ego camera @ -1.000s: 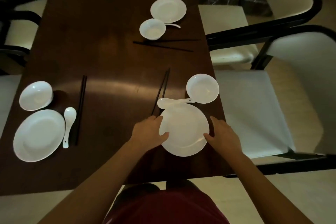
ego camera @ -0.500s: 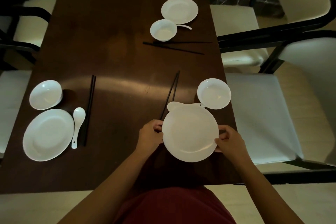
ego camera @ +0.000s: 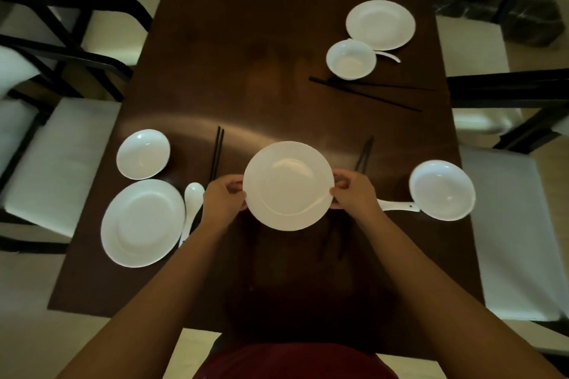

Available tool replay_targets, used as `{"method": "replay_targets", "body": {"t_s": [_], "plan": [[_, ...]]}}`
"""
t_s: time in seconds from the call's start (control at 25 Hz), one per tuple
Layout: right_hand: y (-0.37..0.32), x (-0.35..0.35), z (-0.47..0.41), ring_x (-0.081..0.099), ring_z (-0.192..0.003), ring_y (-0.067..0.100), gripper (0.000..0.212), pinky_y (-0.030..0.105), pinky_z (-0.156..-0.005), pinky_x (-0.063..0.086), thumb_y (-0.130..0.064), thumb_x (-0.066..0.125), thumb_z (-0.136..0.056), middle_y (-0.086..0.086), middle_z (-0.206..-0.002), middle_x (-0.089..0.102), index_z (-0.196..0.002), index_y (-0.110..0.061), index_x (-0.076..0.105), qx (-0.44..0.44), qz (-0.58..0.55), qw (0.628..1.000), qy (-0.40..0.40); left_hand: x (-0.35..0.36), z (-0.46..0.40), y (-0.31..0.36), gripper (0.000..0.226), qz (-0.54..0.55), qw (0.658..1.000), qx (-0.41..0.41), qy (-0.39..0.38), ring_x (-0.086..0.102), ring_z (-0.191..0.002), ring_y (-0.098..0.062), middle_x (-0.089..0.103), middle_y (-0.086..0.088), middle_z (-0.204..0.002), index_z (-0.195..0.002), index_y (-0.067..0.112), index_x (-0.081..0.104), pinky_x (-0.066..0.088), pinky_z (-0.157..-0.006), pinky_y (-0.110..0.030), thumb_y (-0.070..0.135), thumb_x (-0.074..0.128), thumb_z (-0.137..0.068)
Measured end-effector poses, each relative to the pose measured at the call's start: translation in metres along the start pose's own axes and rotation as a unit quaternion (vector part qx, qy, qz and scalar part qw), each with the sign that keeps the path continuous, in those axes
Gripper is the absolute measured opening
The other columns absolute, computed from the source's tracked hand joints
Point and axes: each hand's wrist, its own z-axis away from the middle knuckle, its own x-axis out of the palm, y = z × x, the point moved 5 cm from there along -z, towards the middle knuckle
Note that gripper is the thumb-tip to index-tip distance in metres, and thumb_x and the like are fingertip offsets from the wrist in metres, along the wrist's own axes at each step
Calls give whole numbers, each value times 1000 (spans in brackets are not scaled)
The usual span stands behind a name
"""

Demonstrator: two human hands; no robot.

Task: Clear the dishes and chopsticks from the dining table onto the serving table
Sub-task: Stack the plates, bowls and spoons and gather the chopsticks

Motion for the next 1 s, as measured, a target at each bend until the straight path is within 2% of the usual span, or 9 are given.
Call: {"method": "replay_targets", "body": {"t_s": [0.12,0.28,0.44,0.6,0.68,0.8,0.88,0.92,1.0], "plan": [[-8,18,-21,66,-81,21,39,24,-58,57,0,59,-81,13,-102,69,-116,-18,63,3,33,999,1,-6,-19,-12,30,-4,1000,-15,11,61,-81,-17,62,-1,-88,-110,7,64,55,-66,-27,-4,59,-82],[-10,26,-32,65,-79,22,40,27,-62,57,-1,60,-81,15,-103,68,-117,-18,63,1,69,998,1,-5,-32,-23,30,-4,1000,-26,1,62,-78,-13,64,1,-88,-110,10,65,52,-57,-16,-2,61,-83],[-10,27,-34,64,-81,22,40,25,-60,57,0,59,-82,15,-103,68,-118,-17,62,-4,72,997,5,-3,-38,-31,31,12,999,-32,-4,63,-84,-17,67,-7,-98,-111,11,65,54,-60,-19,0,60,-83],[-15,27,-31,65,-90,27,40,36,-73,59,-2,58,-83,16,-105,67,-122,-14,59,-4,92,996,4,-3,-36,-26,29,2,1000,-19,-11,64,-85,-19,66,-4,-96,-112,11,64,53,-62,-19,3,60,-84],[-22,24,-26,64,-87,27,36,38,-78,56,-8,59,-84,15,-103,68,-120,-11,59,-15,156,987,38,-8,-32,-20,32,-28,999,-16,-17,65,-84,-19,66,-4,-95,-119,10,59,56,-70,-26,9,59,-87],[-46,29,-12,61,-95,26,27,32,-78,46,-14,59,-85,10,-106,65,-112,-13,61,-73,250,960,106,-37,-18,-11,36,-75,997,30,6,63,-86,-13,67,-4,-101,-124,13,55,53,-86,-29,17,57,-89],[-67,54,0,56,-108,27,32,37,-88,46,-18,61,-84,10,-118,60,-117,-15,59,-137,277,947,84,-68,-1,-7,37,-114,988,98,27,58,-89,-4,65,1,-108,-124,17,55,47,-86,-20,22,59,-87],[-80,74,8,52,-115,30,36,41,-95,44,-18,61,-84,12,-123,57,-120,-15,58,-186,304,933,58,-88,10,-7,38,-147,979,137,44,58,-96,-7,63,0,-114,-124,18,55,45,-88,-22,24,60,-86],[-105,122,28,47,-122,35,44,46,-100,40,-18,67,-80,17,-128,55,-123,-14,57,-321,393,862,10,-126,32,-15,44,-268,932,224,95,59,-109,-23,62,-8,-121,-124,15,56,44,-94,-38,27,65,-82]]}}
